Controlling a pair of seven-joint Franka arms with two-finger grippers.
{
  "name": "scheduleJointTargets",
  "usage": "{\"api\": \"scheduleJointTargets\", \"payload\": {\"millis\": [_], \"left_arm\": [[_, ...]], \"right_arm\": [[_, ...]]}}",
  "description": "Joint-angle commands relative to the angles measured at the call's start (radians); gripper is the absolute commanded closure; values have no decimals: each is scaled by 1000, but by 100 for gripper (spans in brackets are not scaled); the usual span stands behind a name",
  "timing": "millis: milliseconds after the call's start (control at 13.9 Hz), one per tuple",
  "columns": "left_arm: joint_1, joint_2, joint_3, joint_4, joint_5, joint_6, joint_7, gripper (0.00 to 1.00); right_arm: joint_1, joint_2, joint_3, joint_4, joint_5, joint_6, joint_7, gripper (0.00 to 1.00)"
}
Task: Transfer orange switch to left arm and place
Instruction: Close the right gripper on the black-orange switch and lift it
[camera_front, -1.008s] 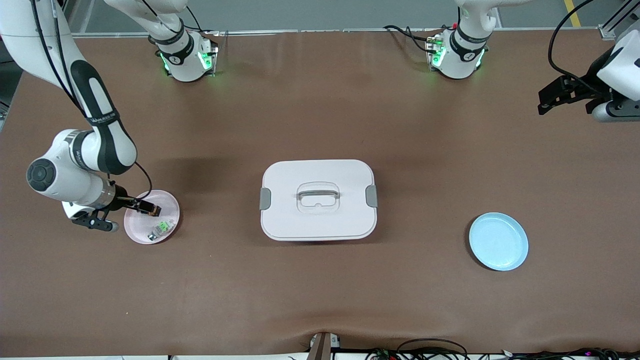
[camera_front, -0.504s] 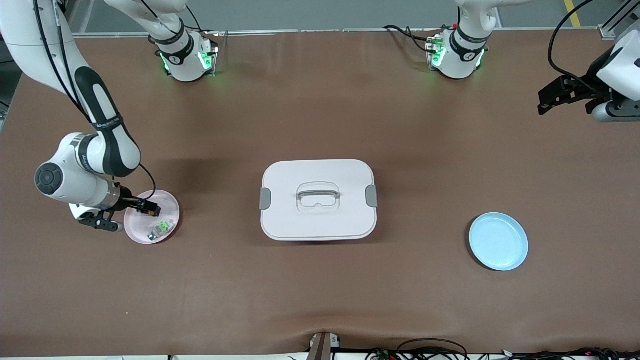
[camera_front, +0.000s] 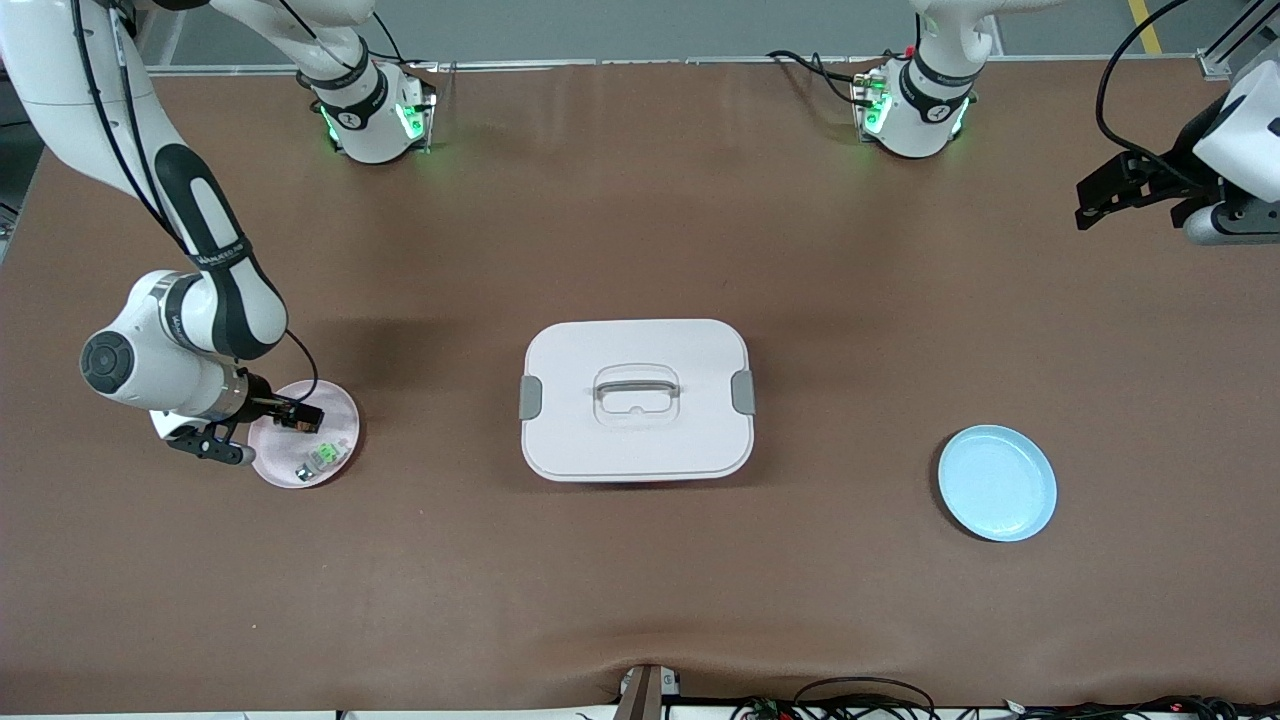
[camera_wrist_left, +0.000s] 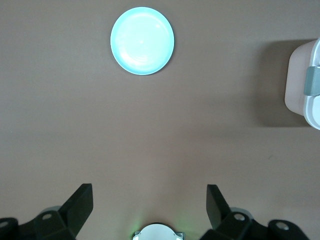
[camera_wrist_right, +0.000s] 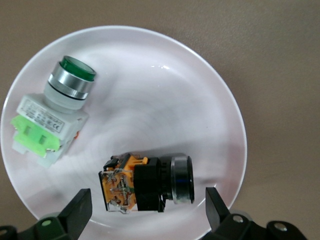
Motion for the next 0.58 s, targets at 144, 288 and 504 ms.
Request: {"api": "scheduleJointTargets", "payload": {"millis": [144,288,504], "left_arm": [[2,-4,-7,-3,22,-2,8,0],[1,-4,-7,-3,22,-2,6,0],[1,-4,-7,-5,22,-3,8,0]], "right_arm": [[8,16,-1,9,6,7,10,0],[11,16,-1,9,6,9,10,0],[13,16,-1,17,6,7,-1,0]]}}
